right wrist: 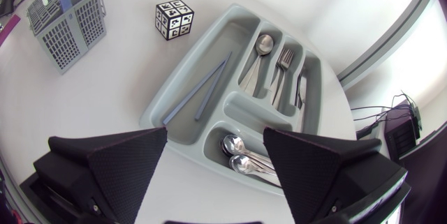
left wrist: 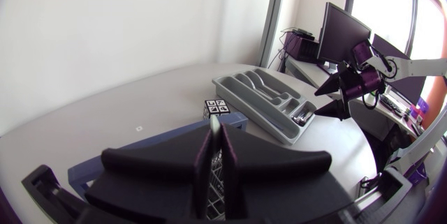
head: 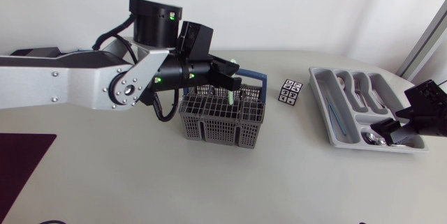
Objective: Transfer all utensils from the basket to the drawer tray.
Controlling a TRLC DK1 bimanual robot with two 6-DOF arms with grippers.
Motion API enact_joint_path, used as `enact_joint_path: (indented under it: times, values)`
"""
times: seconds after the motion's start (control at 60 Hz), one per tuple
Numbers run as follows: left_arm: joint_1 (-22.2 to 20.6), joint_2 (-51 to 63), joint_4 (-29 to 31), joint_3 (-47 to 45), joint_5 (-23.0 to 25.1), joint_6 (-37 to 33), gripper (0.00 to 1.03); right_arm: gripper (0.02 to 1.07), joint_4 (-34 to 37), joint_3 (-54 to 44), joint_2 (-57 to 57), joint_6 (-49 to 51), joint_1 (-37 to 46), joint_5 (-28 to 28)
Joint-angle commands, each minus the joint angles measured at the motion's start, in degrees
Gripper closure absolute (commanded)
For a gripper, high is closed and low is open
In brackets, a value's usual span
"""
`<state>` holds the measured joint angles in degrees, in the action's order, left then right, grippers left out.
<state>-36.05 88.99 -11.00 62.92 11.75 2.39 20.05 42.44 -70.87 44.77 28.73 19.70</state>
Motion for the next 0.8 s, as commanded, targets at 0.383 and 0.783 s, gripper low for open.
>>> enact_joint_path:
  times: [0.383,0.783]
  values:
    - [-1.65,-12.79,6.61,-3.41,-1.11,-5.12,0.97,0.07,11.15,-1.04,14.09,-1.8,-10.1,8.07]
    - [-0.42,-11.56,16.72,0.89,12.86,-5.03,0.97,0.07,11.76,4.94,13.13,-13.92,-32.51,14.92]
